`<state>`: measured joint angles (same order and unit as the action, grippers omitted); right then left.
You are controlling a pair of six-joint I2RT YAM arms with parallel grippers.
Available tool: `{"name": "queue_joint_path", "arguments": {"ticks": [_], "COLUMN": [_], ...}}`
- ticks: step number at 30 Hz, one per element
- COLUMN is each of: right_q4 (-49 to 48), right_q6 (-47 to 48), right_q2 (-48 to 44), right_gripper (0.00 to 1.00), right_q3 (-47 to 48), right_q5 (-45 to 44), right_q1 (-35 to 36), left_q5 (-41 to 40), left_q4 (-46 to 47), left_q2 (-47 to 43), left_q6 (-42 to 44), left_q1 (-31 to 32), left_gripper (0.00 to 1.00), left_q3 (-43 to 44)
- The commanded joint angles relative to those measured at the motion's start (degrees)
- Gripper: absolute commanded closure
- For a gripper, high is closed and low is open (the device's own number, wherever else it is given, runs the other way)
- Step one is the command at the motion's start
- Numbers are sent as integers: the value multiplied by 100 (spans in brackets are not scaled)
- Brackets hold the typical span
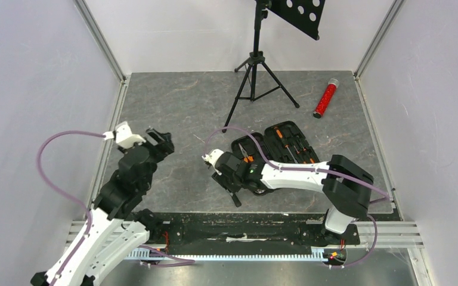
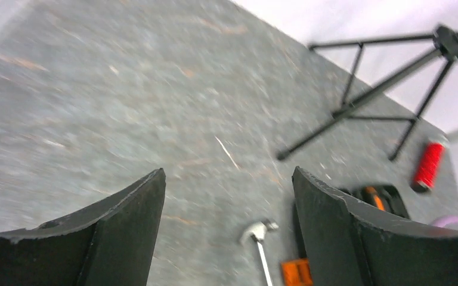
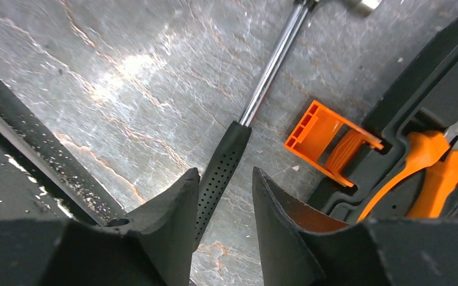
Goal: Pack the tool kit
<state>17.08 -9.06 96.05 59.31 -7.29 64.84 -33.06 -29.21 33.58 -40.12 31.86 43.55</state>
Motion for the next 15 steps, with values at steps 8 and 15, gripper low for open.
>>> {"name": "queue_joint_path", "arguments": {"ticks": [8,15], "right_q4": [580,615], "right_q6": [-345,-387], "right_q2": [694,1072], "right_gripper": [61,63], "right_q3": [638,848], "right_q5": [-265,-284], "right_q1": [108,108], "left_q5": [-2007,-1867], "left_q4": [957,935], "left_q2": [-786,-859], "left_q6": [2170,2264], "left_q1": [-22,-95], "left_gripper": [14,14], "left_q3": [-463,-553]}}
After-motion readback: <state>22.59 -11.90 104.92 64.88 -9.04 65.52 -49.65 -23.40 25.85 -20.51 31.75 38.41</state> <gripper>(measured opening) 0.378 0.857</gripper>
